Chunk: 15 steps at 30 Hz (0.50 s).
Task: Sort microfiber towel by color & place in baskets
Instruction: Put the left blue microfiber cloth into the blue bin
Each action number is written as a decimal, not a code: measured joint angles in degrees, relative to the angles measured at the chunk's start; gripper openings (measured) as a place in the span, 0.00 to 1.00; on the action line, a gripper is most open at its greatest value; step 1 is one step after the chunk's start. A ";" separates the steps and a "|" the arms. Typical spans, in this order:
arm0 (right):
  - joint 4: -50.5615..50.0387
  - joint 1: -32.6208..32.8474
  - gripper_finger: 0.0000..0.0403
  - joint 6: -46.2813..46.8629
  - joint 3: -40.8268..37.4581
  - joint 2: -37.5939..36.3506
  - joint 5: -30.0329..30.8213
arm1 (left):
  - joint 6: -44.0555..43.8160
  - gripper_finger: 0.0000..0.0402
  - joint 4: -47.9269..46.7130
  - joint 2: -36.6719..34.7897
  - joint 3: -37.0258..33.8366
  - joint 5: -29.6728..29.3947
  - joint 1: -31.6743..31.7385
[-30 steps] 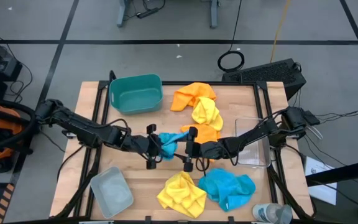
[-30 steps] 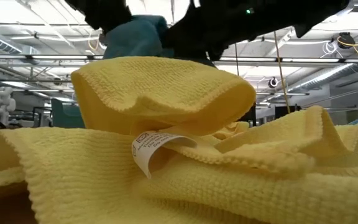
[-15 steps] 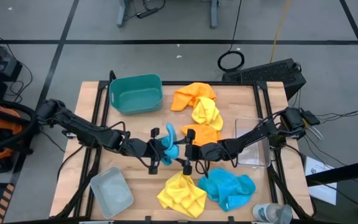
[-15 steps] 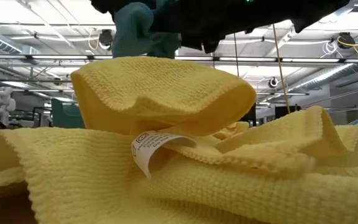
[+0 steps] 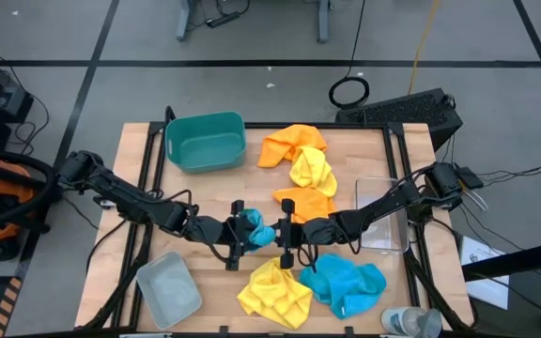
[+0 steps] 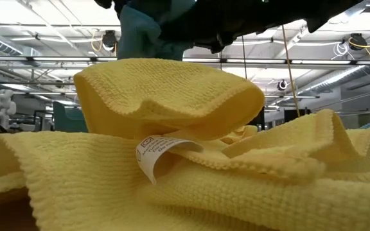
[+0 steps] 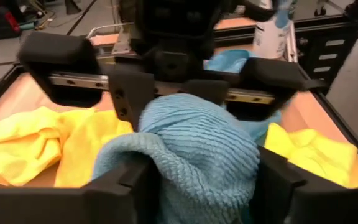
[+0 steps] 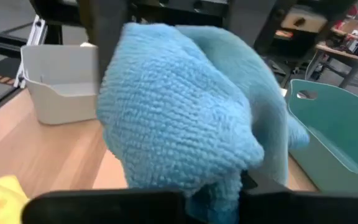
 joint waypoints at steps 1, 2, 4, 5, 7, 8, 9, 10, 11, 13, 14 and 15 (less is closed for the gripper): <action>-1.29 -0.02 0.07 -0.02 0.02 -0.43 0.00 | -0.02 0.54 -0.96 -0.27 0.00 -0.02 -0.55; -2.35 -0.04 0.07 0.09 0.02 -0.76 0.00 | -0.22 0.56 -1.73 -0.54 0.02 0.01 -1.03; -4.87 -0.06 0.08 0.14 0.02 -1.68 0.17 | -0.27 0.59 -3.93 -1.52 0.11 0.21 -2.18; -5.99 -0.09 0.10 0.19 0.02 -2.14 0.50 | -0.29 0.60 -4.65 -2.08 0.11 0.28 -2.82; -8.21 -0.18 0.14 0.35 0.02 -2.95 0.81 | -0.28 0.61 -4.96 -3.24 0.11 0.52 -3.97; -9.28 -0.03 0.15 0.38 0.02 -3.23 0.90 | -0.27 0.61 -5.24 -3.75 0.11 0.55 -4.55; -10.23 0.12 0.16 0.38 0.02 -3.36 0.98 | -0.25 0.61 -5.16 -4.19 0.11 0.55 -5.02; -11.00 0.18 0.16 0.37 0.02 -3.43 1.01 | -0.22 0.61 -4.87 -4.58 0.11 0.39 -5.49; -11.55 0.21 0.16 0.33 0.02 -3.45 0.95 | -0.09 0.61 -4.69 -4.94 0.11 -0.67 -5.79; -11.77 0.43 0.15 0.28 0.00 -3.47 0.94 | 0.00 0.61 -4.83 -5.46 0.11 -5.26 -6.06; -11.81 0.52 0.15 0.06 0.00 -3.54 0.94 | 0.00 0.61 -4.83 -5.50 0.11 -8.44 -5.89; -11.82 0.69 0.14 -0.29 0.00 -3.58 0.92 | 0.00 0.61 -4.87 -5.46 0.11 -11.52 -5.68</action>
